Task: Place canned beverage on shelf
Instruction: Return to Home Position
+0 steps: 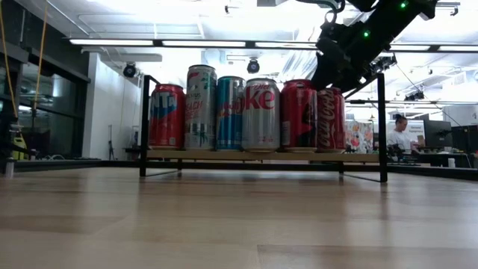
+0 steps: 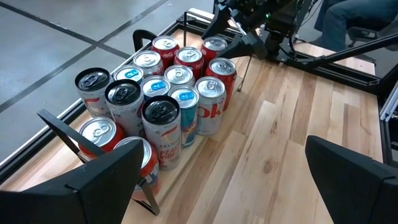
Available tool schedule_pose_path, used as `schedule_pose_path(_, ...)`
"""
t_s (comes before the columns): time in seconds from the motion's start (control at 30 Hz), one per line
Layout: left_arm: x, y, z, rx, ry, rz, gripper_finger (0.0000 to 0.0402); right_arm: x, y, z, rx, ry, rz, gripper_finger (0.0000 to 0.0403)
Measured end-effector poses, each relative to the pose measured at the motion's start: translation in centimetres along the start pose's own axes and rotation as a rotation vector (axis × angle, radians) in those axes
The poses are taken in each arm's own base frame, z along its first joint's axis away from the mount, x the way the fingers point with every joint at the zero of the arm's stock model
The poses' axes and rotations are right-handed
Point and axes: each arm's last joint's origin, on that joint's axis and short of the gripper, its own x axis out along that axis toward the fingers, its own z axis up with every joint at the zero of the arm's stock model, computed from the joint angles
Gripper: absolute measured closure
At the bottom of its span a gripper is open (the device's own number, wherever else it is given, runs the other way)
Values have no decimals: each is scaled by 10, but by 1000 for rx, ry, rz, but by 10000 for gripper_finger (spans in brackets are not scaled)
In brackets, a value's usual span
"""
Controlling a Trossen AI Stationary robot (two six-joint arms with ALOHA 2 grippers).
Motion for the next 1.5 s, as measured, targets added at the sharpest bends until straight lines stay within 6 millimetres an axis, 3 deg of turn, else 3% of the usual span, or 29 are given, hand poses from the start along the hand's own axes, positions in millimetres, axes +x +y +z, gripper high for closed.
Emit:
schedule_pose_path(0.23, 0, 0, 0, 0, 0, 0, 7, -5, -1, 4, -95, 13, 16, 45)
schedule_pose_path(0.47, 0, 0, 0, -1, -2, -1, 7, -30, -6, 31, -221, 7, 2, 45)
schedule_pose_path(0.67, 0, 0, 0, -2, -3, -1, 7, -58, -13, 59, -180, 16, 0, 45)
schedule_pose_path(0.9, 0, -3, 4, 4, -32, -25, 7, -96, -7, 93, -12, -46, 214, 45)
schedule_pose_path(1.1, -1, -18, 29, 91, -202, -200, 7, -125, 4, 113, 12, -138, 397, 45)
schedule_pose_path(1.3, 27, -20, 48, 191, -385, -467, 7, -138, 13, 118, -12, -200, 481, 45)
schedule_pose_path(1.5, 68, 4, 42, 116, -405, -492, 7, -142, 17, 115, -22, -189, 504, 45)
